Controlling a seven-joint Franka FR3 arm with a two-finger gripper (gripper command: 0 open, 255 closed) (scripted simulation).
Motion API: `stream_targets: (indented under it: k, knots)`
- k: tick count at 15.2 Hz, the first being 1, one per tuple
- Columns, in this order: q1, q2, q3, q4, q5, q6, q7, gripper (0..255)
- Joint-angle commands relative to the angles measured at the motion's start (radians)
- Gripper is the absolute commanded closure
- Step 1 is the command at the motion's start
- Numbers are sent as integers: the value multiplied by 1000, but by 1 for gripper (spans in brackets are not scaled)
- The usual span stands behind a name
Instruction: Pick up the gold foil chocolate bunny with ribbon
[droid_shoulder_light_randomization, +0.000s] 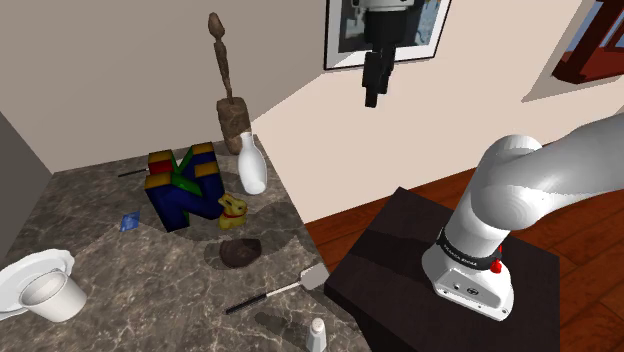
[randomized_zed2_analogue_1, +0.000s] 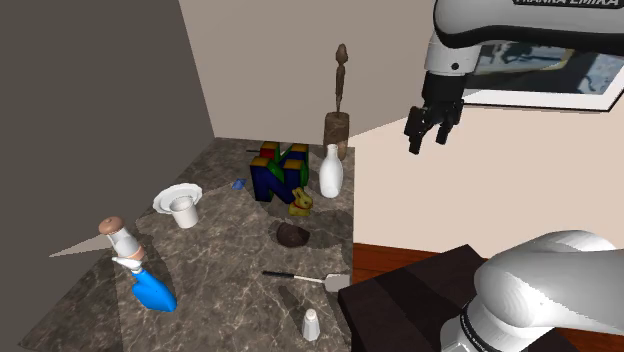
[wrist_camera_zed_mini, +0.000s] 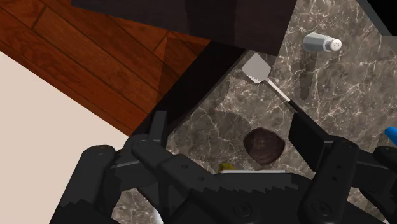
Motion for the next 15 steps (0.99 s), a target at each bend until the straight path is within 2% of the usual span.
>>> stream_targets:
  k: [1,8,15]
  knots:
    - [0,0,0,0,0,0,0,0]
    - [25,151,31,-74,21,268,-33,0]
    - [48,360,65,-75,32,522,-62,0]
